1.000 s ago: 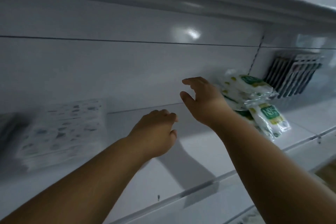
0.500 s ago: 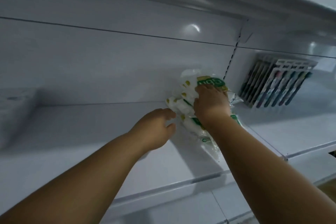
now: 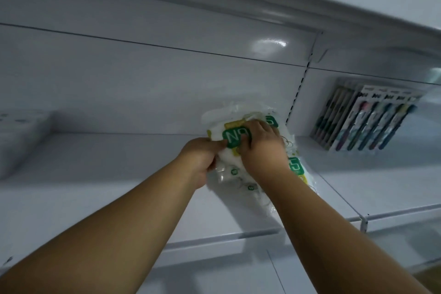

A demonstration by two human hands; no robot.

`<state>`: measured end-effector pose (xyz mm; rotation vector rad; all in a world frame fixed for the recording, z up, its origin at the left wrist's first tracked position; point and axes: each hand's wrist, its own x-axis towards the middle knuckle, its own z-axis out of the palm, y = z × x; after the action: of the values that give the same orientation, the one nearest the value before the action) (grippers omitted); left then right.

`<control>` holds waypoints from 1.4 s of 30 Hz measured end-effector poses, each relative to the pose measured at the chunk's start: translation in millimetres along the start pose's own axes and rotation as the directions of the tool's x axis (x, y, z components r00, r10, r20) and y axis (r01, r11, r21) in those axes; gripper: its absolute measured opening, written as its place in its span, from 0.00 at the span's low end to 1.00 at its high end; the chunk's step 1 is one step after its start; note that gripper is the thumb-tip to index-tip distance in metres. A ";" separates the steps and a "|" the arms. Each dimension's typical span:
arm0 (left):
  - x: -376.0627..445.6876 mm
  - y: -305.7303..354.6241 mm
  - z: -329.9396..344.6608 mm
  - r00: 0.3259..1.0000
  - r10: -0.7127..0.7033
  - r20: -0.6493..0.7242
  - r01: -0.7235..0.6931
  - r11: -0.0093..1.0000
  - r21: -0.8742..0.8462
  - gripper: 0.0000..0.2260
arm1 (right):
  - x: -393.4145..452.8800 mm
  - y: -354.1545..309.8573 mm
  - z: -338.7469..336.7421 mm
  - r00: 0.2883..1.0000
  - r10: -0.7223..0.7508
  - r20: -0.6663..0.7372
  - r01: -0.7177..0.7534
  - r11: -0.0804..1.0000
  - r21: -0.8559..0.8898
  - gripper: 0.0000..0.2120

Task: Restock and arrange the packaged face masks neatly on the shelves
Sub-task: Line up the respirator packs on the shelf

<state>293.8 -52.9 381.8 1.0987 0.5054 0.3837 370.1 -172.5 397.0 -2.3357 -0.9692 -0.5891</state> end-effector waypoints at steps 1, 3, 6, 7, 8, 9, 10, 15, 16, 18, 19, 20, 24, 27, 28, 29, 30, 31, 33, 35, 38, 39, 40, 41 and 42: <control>-1.4 -0.7 -1.7 1.000 0.018 -0.003 -0.018 0.999 -0.027 0.04 | -3.3 -2.7 -0.1 0.999 0.005 -0.042 -0.002 0.996 0.087 0.16; -6.8 1.1 -10.9 0.998 0.059 0.000 -0.058 0.991 -0.119 0.07 | -6.2 -7.2 -0.7 0.993 0.083 -0.086 -0.061 0.971 0.233 0.16; -17.7 7.9 -36.8 0.991 0.130 0.014 -0.127 0.983 -0.135 0.11 | -6.0 -18.6 -7.4 0.970 0.240 -0.051 -0.207 0.913 0.353 0.24; -23.6 11.9 -50.3 0.988 0.146 0.046 -0.141 0.984 -0.108 0.11 | -6.7 -29.3 -6.9 0.948 0.316 0.042 -0.302 0.845 0.442 0.26; -28.3 14.5 -58.2 0.983 0.170 0.069 -0.166 0.984 -0.059 0.11 | -5.1 -35.5 -8.4 0.906 0.388 0.170 -0.412 0.716 0.564 0.26; -34.2 17.0 -66.6 0.978 0.191 0.079 -0.190 0.982 -0.022 0.10 | -3.5 -42.2 -7.8 0.851 0.429 0.301 -0.511 0.553 0.658 0.24; -38.8 19.0 -79.4 0.971 0.225 0.076 -0.227 0.974 0.025 0.10 | -1.7 -51.0 -3.9 0.814 0.436 0.384 -0.558 0.404 0.725 0.20; -58.2 29.8 -149.1 0.915 0.394 -0.084 -0.350 0.881 0.318 0.08 | -4.6 -117.2 26.6 0.817 0.466 0.340 -0.511 0.313 0.800 0.13; -62.8 33.5 -161.5 0.890 0.437 -0.128 -0.364 0.852 0.377 0.07 | -5.6 -130.5 34.2 0.815 0.467 0.344 -0.508 0.288 0.812 0.13; -75.0 44.5 -183.7 0.838 0.517 -0.175 -0.371 0.774 0.513 0.05 | -7.5 -156.7 43.2 0.814 0.462 0.351 -0.507 0.272 0.818 0.12; -81.6 50.0 -193.9 0.823 0.543 -0.167 -0.368 0.733 0.572 0.06 | -7.2 -168.2 46.3 0.820 0.452 0.351 -0.502 0.272 0.821 0.10; -87.3 54.9 -203.7 0.824 0.547 -0.147 -0.357 0.703 0.615 0.06 | -6.3 -178.0 48.2 0.828 0.439 0.350 -0.491 0.263 0.831 0.09; -102.9 76.5 -236.4 0.890 0.443 -0.109 -0.299 0.747 0.594 0.09 | -4.2 -208.4 51.4 0.864 0.385 0.324 -0.439 0.263 0.859 0.10; -100.7 98.2 -248.8 0.921 0.367 -0.134 -0.287 0.868 0.405 0.07 | -7.1 -229.3 55.4 0.879 0.349 0.325 -0.426 0.267 0.865 0.08; -96.8 103.0 -251.7 0.921 0.351 -0.168 -0.283 0.901 0.329 0.04 | -9.6 -233.7 57.3 0.880 0.348 0.322 -0.419 0.252 0.872 0.08; -94.5 107.3 -253.0 0.916 0.342 -0.209 -0.283 0.921 0.268 0.02 | -13.5 -235.8 59.1 0.882 0.349 0.317 -0.415 0.255 0.874 0.09; -92.0 110.0 -253.5 0.910 0.334 -0.247 -0.279 0.932 0.231 0.05 | -19.2 -235.5 61.5 0.883 0.343 0.320 -0.423 0.286 0.860 0.11; -89.8 112.6 -252.6 0.907 0.318 -0.275 -0.269 0.942 0.201 0.06 | -27.0 -233.0 64.0 0.884 0.328 0.333 -0.440 0.341 0.831 0.12; -88.6 118.2 -249.7 0.907 0.288 -0.307 -0.246 0.955 0.166 0.05 | -48.7 -227.2 68.8 0.878 0.279 0.390 -0.478 0.446 0.757 0.13; -84.6 121.9 -247.6 0.908 0.270 -0.320 -0.228 0.960 0.162 0.03 | -67.5 -221.9 72.8 0.879 0.259 0.399 -0.474 0.555 0.684 0.14; -79.5 122.8 -244.1 0.937 0.190 -0.291 -0.158 0.979 0.131 0.05 | -78.5 -210.0 74.9 0.903 0.324 0.282 -0.429 0.636 0.641 0.12; -77.9 122.9 -242.1 0.945 0.161 -0.286 -0.134 0.985 0.111 0.06 | -79.6 -206.9 73.3 0.908 0.336 0.250 -0.414 0.634 0.654 0.11; -75.7 122.7 -241.0 0.949 0.143 -0.282 -0.117 0.987 0.106 0.07 | -80.7 -204.5 71.5 0.911 0.344 0.229 -0.404 0.627 0.666 0.09; -71.7 122.0 -239.7 0.947 0.141 -0.289 -0.113 0.987 0.112 0.07 | -82.3 -201.7 69.9 0.912 0.348 0.219 -0.399 0.623 0.673 0.09; -69.5 122.3 -238.6 0.942 0.143 -0.305 -0.110 0.986 0.125 0.07 | -84.0 -199.5 69.0 0.911 0.347 0.221 -0.400 0.622 0.673 0.09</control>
<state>96.2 137.3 420.6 1.1833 0.7445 0.6569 180.9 -52.9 358.2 -1.7546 -0.5470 0.0618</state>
